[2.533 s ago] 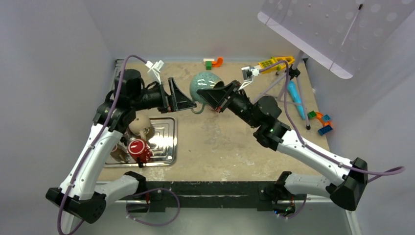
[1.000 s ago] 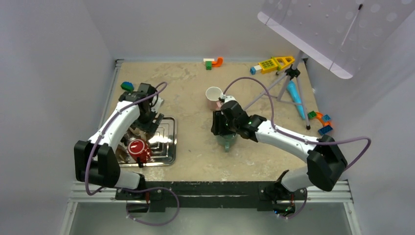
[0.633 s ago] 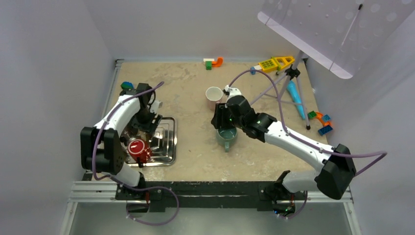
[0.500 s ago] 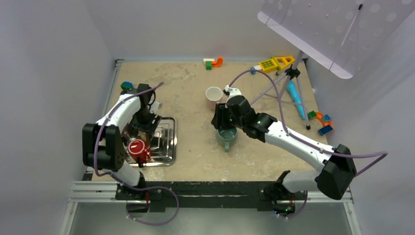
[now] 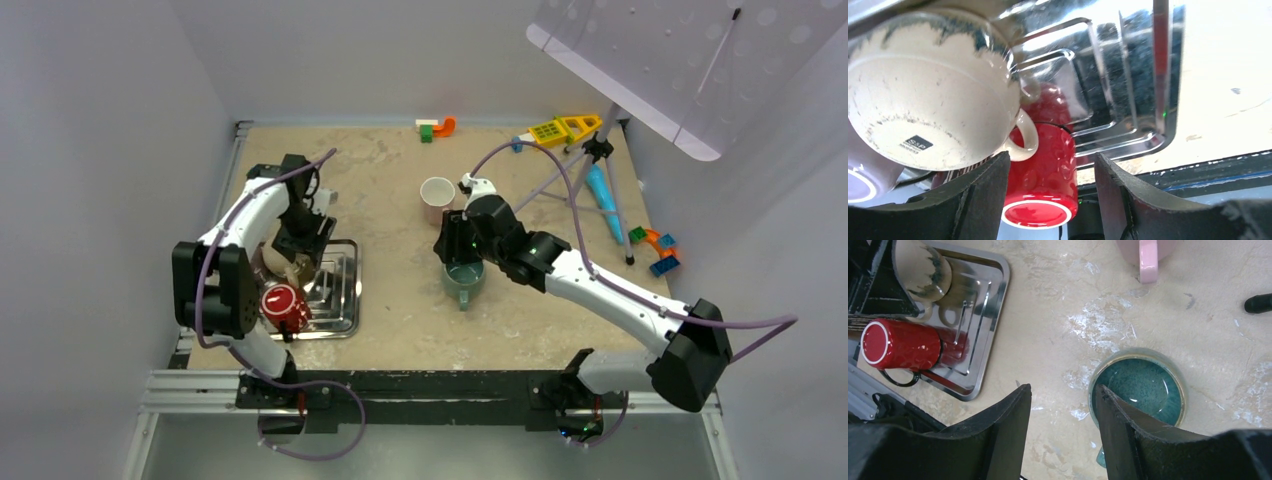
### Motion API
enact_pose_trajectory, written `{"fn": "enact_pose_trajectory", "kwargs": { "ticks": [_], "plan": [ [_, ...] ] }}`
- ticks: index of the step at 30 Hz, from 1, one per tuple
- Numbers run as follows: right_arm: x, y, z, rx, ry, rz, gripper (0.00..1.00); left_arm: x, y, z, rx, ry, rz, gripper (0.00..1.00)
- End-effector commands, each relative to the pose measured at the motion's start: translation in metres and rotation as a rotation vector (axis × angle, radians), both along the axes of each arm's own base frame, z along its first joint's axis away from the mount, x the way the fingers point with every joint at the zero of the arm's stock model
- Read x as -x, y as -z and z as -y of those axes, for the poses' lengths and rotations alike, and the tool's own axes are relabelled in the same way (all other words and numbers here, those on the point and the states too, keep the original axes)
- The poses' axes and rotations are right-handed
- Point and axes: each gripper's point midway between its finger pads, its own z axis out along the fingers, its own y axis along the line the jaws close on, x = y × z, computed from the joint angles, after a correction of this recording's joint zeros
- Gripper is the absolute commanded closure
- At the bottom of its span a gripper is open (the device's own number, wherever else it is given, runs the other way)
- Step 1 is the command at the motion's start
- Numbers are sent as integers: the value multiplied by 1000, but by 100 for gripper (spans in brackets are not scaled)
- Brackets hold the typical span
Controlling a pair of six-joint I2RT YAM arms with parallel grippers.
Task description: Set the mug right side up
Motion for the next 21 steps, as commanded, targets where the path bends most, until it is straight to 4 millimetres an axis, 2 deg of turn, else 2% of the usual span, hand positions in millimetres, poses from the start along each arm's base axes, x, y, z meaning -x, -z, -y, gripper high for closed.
{"fn": "enact_pose_trajectory", "kwargs": {
  "ticks": [1, 3, 6, 9, 11, 12, 18, 21],
  "plan": [
    [-7, -23, 3, -15, 22, 60, 46, -13, -26, 33, 139, 59, 88, 35],
    [-7, -25, 4, -16, 25, 61, 46, -10, -42, 37, 148, 96, 130, 33],
    [-7, -23, 6, -12, 34, 57, 46, -11, -64, 14, 38, 42, 206, 25],
    [-7, -18, 4, -14, 33, 48, 46, -15, -71, -10, -52, -108, 276, 14],
    [-7, -17, 1, -20, 23, 40, 46, -23, -73, -18, -87, -158, 322, 1],
    [-7, -16, -1, -21, 15, 35, 46, -28, -74, -19, -97, -181, 339, 0],
    [-9, -22, 2, -15, 30, 46, 46, -54, -56, -43, -165, -286, 298, 0],
    [-7, -21, 6, -19, 43, 50, 46, -56, -43, -41, -149, -296, 264, 0]
  ]
}}
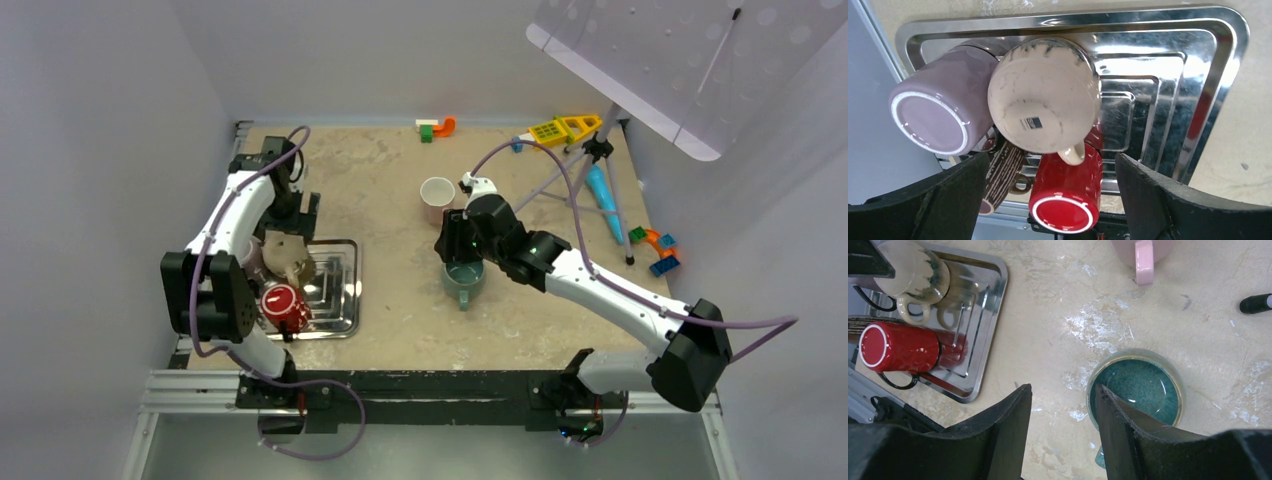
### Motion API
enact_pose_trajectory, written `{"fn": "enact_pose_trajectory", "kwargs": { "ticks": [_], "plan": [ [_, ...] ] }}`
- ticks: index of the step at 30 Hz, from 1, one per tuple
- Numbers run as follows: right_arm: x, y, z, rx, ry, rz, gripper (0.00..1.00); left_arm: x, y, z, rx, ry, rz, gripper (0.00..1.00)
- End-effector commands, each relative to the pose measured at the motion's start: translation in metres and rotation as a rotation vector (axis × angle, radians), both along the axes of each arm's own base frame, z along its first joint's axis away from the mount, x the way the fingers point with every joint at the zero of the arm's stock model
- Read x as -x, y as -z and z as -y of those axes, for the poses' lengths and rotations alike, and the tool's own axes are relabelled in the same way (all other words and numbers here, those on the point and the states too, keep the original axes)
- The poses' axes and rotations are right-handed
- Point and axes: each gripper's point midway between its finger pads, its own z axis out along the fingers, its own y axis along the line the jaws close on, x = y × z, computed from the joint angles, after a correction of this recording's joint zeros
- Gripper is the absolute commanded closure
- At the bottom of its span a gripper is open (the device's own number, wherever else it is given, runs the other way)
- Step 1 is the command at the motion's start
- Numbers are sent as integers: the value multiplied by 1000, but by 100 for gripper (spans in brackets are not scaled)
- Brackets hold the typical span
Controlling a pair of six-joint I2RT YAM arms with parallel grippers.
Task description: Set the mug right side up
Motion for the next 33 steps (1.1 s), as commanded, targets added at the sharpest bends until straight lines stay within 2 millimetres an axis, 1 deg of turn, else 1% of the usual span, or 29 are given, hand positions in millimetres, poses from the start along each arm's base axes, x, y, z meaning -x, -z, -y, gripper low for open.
{"fn": "enact_pose_trajectory", "kwargs": {
  "ticks": [1, 6, 10, 12, 14, 16, 19, 21, 22, 24, 26, 29, 31, 33],
  "plan": [
    [-4, -19, 4, -27, 33, 43, 46, -13, 7, -5, 13, -66, 15, 0],
    [-1, -12, 7, -33, 37, 31, 46, -10, 35, 1, 54, -66, -58, 0],
    [-2, -13, 7, -31, 41, 36, 46, -6, 53, 6, 80, -60, -112, 0],
    [-2, -15, 7, -34, 38, 41, 46, -5, 59, 4, 70, -54, -131, 0],
    [-2, -16, 6, -38, 35, 46, 46, -5, 62, 7, 84, -33, -141, 0],
    [-2, -16, 6, -37, 36, 46, 46, -1, 57, 21, 143, 4, -134, 0],
    [-3, -17, 7, -37, 38, 49, 46, 7, 42, 55, 266, 107, -87, 0],
    [-3, -17, 5, -36, 33, 47, 46, 16, 40, 75, 324, 160, -91, 0],
    [-4, -18, 4, -37, 29, 48, 46, 20, 41, 81, 335, 207, -100, 0],
    [-6, -20, 1, -29, 21, 51, 46, 25, 42, 89, 341, 247, -114, 0],
    [-9, -23, 1, -20, 20, 58, 46, 23, 39, 91, 339, 265, -100, 0],
    [-8, -24, 1, -18, 16, 59, 46, 8, 27, 86, 288, 288, -35, 0],
    [-7, -22, 0, -16, 12, 55, 46, -5, 12, 75, 221, 293, 19, 0],
    [-7, -19, 2, -13, 13, 49, 46, -18, -7, 55, 101, 245, 84, 0]
  ]
}}
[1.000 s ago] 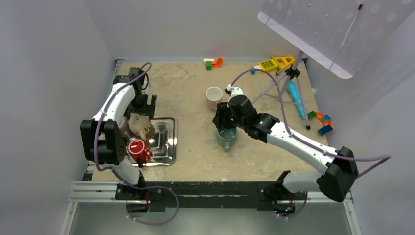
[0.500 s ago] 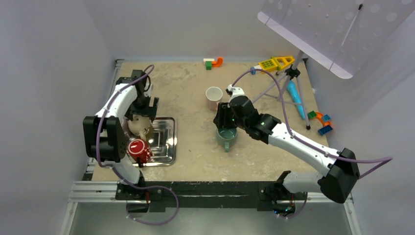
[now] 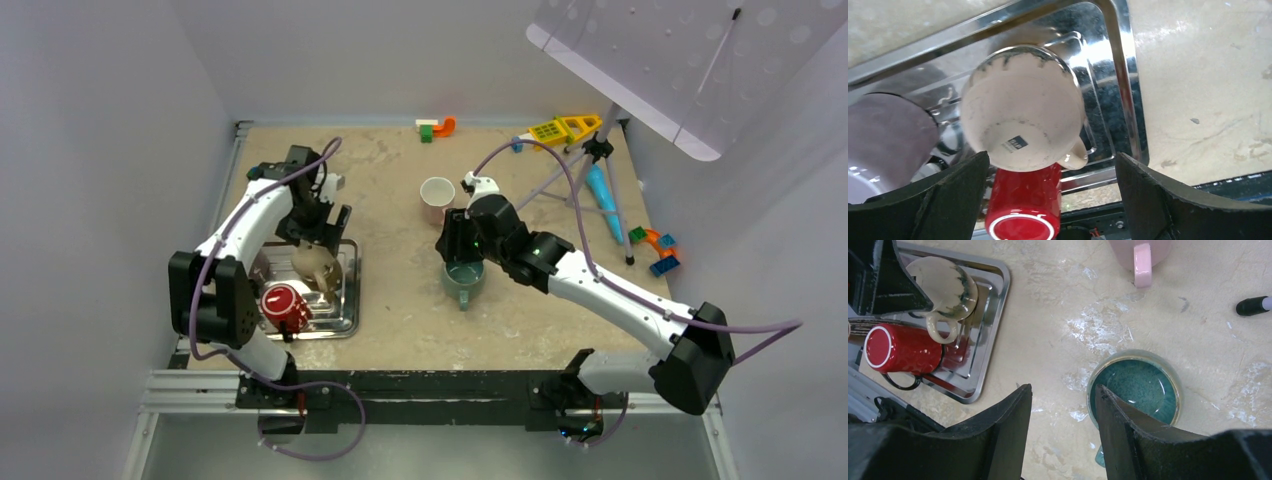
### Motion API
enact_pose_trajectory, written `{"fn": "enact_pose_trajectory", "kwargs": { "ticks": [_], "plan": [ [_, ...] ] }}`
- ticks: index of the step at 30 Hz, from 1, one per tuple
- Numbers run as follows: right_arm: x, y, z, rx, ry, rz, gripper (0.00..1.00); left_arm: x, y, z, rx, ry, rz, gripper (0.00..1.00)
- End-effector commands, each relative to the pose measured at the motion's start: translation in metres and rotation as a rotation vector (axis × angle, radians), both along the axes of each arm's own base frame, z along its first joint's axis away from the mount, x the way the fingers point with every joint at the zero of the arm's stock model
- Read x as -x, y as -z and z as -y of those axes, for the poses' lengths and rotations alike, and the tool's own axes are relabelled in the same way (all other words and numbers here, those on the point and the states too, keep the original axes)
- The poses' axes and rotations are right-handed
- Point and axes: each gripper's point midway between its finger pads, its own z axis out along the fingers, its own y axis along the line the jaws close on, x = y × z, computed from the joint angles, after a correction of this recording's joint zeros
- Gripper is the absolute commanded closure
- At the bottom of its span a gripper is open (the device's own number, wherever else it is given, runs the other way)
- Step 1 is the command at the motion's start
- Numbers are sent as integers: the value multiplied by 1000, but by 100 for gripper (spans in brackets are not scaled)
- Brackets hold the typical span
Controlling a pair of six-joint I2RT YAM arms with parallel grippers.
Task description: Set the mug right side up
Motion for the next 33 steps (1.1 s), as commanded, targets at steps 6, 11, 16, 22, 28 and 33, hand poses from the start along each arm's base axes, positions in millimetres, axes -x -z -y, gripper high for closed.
{"fn": "enact_pose_trajectory", "kwargs": {
  "ticks": [6, 11, 16, 22, 28, 33],
  "plan": [
    [-6, -9, 3, 1, 21, 27, 46, -17, -43, -34, -108, -317, 215, 0],
    [-3, -9, 5, -3, 25, 21, 46, 43, -29, -14, 28, -499, 149, 0],
    [-4, -7, 1, 0, 25, -3, 47, 50, -16, 21, 125, -542, 157, 0],
    [-5, -12, 2, -6, 31, 5, 47, 49, 17, 6, 27, -583, 145, 38],
    [-4, -13, 5, -11, 43, 12, 47, 33, 34, 5, 4, -576, 163, 47],
    [-3, -13, 6, -2, 42, 6, 47, 18, 41, -5, -70, -570, 186, 56]
  ]
}}
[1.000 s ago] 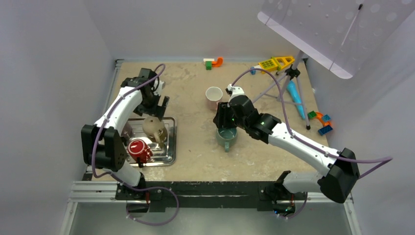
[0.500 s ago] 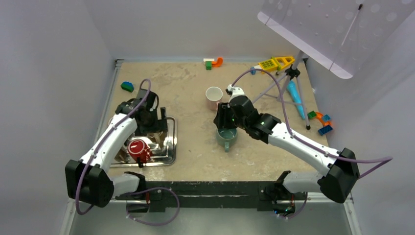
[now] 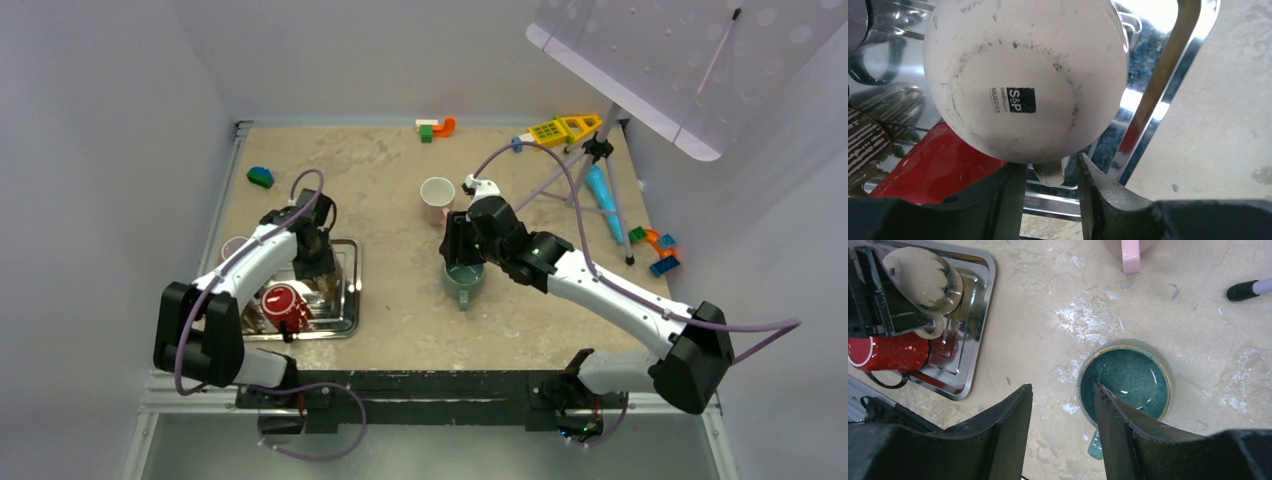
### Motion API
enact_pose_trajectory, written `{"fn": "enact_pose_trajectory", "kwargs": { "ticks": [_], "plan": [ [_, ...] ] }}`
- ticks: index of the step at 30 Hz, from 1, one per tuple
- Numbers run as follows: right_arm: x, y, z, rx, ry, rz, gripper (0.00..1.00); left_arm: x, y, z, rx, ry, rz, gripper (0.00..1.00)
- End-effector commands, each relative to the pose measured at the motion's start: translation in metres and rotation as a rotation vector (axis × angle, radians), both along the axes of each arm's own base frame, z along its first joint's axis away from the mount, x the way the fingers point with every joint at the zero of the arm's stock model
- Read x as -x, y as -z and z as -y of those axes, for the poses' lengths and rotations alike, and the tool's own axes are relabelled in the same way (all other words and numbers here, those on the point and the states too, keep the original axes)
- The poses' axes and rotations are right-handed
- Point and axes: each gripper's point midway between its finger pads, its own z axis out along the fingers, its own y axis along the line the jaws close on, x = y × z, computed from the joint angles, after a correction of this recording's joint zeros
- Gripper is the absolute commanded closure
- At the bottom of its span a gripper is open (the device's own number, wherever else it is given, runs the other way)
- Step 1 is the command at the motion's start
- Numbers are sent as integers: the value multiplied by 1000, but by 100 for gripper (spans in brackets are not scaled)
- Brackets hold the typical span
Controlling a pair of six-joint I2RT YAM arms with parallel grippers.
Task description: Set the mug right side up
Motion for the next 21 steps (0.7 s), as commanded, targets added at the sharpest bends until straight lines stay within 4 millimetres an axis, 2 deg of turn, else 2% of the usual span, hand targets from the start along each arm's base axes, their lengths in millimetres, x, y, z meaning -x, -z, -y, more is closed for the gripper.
{"fn": "enact_pose_trajectory", "kwargs": {
  "ticks": [1, 4, 5, 6, 8, 9, 12, 14, 17, 19, 21],
  "plan": [
    [-6, -23, 0, -37, 26, 42, 47, -27, 1, -8, -65, -15, 66, 56],
    [-5, -23, 2, -46, 35, 46, 47, -24, 17, -11, -65, -24, 23, 57],
    [-4, -24, 3, -50, 38, 46, 47, -27, 19, -12, -63, -35, 14, 61],
    [-4, -24, 3, -50, 39, 45, 47, -31, 20, -14, -67, -41, 10, 68],
    [-2, -24, 4, -52, 40, 45, 47, -39, 14, -18, -94, -37, 9, 94],
    [-2, -23, 6, -50, 43, 44, 47, -42, 11, -18, -97, -37, 13, 100],
    [-2, -26, 11, -47, 59, 53, 47, -47, -3, -12, -66, -20, 36, 100],
    [-2, -31, 13, -47, 67, 65, 47, -46, -18, -7, -34, -4, 53, 100],
    [-2, -49, 13, -60, 47, 96, 47, -42, -58, 16, 98, 66, 81, 100],
    [-1, -69, 7, -92, 6, 132, 46, -37, -93, 39, 231, 142, 126, 100],
    [1, -98, -1, -158, -39, 189, 45, -31, -127, 57, 336, 223, 173, 100]
  ]
}}
